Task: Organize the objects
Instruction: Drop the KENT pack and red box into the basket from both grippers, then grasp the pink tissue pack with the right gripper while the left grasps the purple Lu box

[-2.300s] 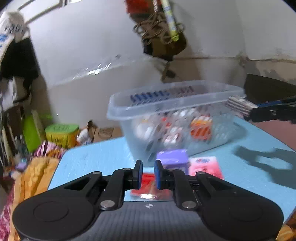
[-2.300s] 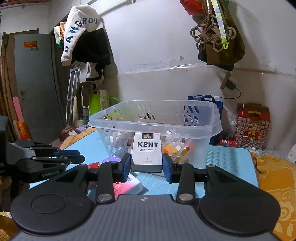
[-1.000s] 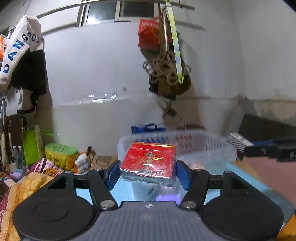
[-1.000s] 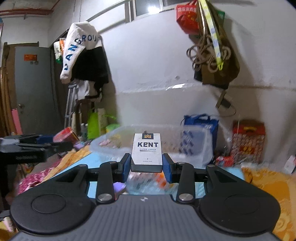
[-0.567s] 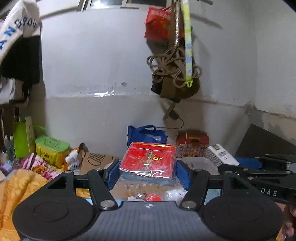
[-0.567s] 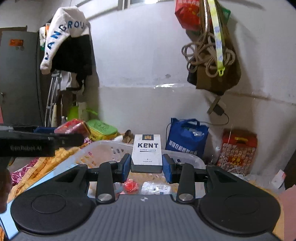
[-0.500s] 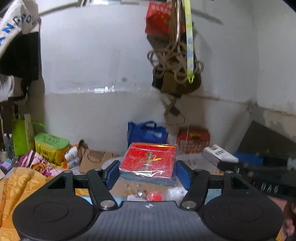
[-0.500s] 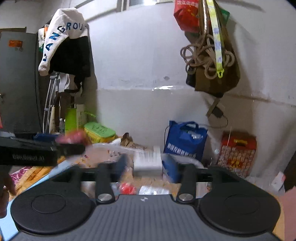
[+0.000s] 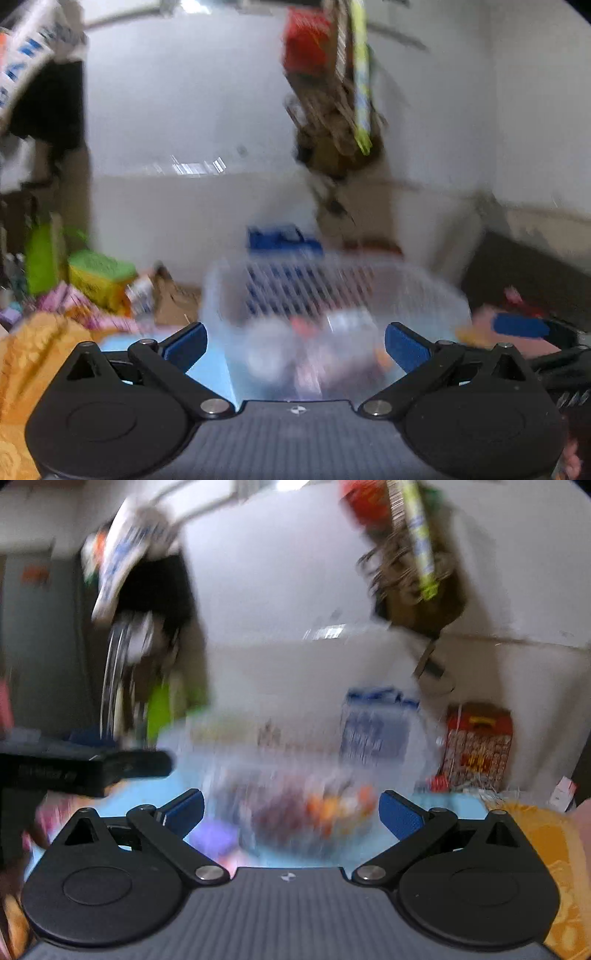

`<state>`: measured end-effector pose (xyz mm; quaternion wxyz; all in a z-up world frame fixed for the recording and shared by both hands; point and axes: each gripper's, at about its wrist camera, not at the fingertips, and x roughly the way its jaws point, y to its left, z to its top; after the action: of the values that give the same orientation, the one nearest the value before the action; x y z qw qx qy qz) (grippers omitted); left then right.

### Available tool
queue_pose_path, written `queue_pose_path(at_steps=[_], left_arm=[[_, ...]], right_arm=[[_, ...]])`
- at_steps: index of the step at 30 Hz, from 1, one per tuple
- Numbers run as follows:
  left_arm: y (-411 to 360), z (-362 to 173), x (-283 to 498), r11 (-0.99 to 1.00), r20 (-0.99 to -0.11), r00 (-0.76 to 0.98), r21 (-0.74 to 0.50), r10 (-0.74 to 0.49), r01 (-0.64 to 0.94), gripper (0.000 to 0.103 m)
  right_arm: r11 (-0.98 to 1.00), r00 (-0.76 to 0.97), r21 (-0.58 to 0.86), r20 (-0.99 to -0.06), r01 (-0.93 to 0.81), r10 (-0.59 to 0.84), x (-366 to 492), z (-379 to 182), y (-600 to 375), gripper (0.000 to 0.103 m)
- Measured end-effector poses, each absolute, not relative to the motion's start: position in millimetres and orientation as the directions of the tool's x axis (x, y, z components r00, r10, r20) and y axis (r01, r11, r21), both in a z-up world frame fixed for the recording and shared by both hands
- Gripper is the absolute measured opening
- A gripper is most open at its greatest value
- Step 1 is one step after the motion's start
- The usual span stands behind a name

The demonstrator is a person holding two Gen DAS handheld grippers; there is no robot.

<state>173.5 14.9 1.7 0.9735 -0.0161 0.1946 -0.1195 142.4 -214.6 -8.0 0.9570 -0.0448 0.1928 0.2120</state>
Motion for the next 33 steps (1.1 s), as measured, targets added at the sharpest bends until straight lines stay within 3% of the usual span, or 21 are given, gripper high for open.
queue_pose_path(at_steps=[3,6,13,15,17,21,33], left_arm=[[7,-27,183,0.977,-0.464,0.863,-0.022,-0.197,0.211,0.101],[8,-47,199,0.977,-0.539,0.817,-0.062,-0.205,0.204,0.096],[0,-65,216,0.98,-0.585,0.788,-0.073,-0.194,0.187,0.094],[1,-73,220,0.983,-0.611,0.771,-0.074,-0.179,0.169,0.087],[7,-78,222,0.982,-0.613,0.767,-0.115,-0.189,0.15,0.087],[15,-77,216,0.998,-0.599,0.799,-0.032,-0.056,0.046,0.086],[34,-82,215,0.999,-0.615,0.787,-0.047,-0.047,0.022,0.089]], right_arm=[[0.919,0.852,-0.063,-0.405,-0.389,0.333,144,-14,-213,0.103],[0.935,0.858,-0.017,-0.403,-0.354,0.318,150,-8,-224,0.103],[0.94,0.827,0.07,-0.455,-0.335,0.329,159,-19,-235,0.103],[0.934,0.811,0.076,-0.476,-0.348,0.341,159,-24,-230,0.103],[0.929,0.799,0.062,-0.492,-0.364,0.346,157,-30,-221,0.103],[0.902,0.756,0.053,-0.527,-0.428,0.39,157,-42,-201,0.103],[0.865,0.724,-0.094,-0.595,-0.494,0.349,161,-73,-145,0.103]])
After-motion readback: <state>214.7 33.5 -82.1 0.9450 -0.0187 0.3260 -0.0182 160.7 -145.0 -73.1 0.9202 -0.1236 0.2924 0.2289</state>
